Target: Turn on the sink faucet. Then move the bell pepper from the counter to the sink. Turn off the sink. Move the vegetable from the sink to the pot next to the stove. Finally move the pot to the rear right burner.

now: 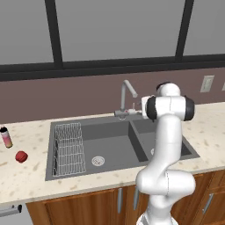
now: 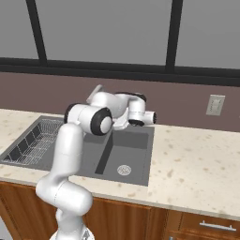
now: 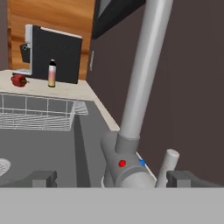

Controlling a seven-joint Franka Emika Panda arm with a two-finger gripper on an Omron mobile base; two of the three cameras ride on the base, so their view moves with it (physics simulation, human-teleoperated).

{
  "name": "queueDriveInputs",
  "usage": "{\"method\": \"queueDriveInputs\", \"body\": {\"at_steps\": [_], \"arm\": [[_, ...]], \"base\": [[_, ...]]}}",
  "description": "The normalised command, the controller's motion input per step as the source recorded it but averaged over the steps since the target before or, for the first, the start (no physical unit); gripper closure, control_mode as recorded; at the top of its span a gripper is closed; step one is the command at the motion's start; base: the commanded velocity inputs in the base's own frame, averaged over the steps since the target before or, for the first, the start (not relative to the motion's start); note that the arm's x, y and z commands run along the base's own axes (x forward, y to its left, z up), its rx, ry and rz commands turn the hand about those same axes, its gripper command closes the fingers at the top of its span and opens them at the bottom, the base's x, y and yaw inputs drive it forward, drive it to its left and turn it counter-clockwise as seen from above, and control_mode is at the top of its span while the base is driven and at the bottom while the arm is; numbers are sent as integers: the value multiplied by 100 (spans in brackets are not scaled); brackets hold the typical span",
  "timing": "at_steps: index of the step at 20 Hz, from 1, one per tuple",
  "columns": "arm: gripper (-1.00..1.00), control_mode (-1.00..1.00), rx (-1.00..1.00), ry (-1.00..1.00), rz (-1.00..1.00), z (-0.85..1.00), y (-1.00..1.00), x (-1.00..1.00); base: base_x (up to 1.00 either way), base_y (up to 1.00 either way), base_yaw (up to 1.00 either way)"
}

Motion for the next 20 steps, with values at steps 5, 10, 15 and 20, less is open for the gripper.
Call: {"method": "queueDriveInputs", "body": {"at_steps": [5,10,15,20], "arm": [[-100,-100,0,0,0,-7,-6,15],[-100,-100,1,0,0,-5,0,21],[-100,-100,1,0,0,-2,0,20],[-100,-100,1,0,0,-4,0,17]], "base": [[0,0,0],[0,0,0],[0,0,0],[0,0,0]]}}
